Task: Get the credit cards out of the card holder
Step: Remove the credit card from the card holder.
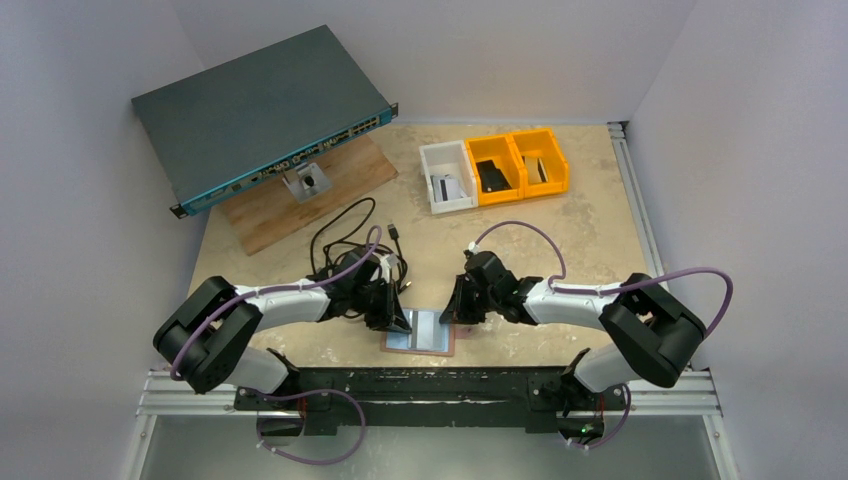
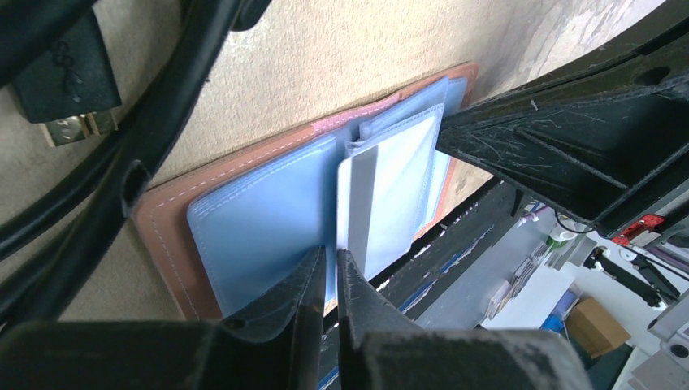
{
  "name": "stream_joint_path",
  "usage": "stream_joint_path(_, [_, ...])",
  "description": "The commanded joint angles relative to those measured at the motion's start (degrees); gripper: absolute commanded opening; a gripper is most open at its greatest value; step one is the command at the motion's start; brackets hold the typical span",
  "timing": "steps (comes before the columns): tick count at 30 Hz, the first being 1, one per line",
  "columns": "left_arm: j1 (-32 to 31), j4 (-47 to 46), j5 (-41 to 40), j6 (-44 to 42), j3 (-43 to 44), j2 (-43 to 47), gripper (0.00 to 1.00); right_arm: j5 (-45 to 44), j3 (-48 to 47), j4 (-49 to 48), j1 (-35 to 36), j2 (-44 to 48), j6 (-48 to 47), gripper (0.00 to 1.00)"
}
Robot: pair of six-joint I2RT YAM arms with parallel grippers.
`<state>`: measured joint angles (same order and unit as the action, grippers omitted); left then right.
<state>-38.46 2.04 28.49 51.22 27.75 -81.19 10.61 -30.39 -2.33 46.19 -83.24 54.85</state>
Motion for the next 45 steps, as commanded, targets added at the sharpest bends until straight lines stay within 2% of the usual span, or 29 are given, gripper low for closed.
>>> stream_joint_path(1, [0.6, -0.31, 0.25, -1.19, 0.06, 0.15, 0.13, -6.97, 2.98, 7.75, -0.4, -3.65, -3.41, 0.0])
stream_joint_path(13, [0.66, -7.35, 2.58, 2.0, -0.5, -3.47, 0.16, -7.54, 2.26, 7.47, -0.36, -4.6, -4.14, 0.0])
stream_joint_path(23, [0.66, -9.63, 3.47, 3.52, -0.16, -5.01, 0.06, -8.07, 2.43, 7.45, -0.33, -4.78, -4.13, 0.0])
stream_joint_path(33, [0.66, -11.05, 4.19, 4.39, 0.86, -6.38, 0.1, -8.34, 2.38, 7.68, -0.32, -4.87, -4.22, 0.0])
stream_joint_path(37, [0.6, -11.31, 4.09, 4.66, 0.93, -6.14, 0.0, -8.5, 2.44, 7.65, -0.33, -4.85, -4.2, 0.0])
stream_joint_path(45, [0.73, -7.94, 2.71, 3.76, 0.47, -3.81, 0.0, -7.62, 3.1, 7.52, -0.39, -5.05, -3.83, 0.0])
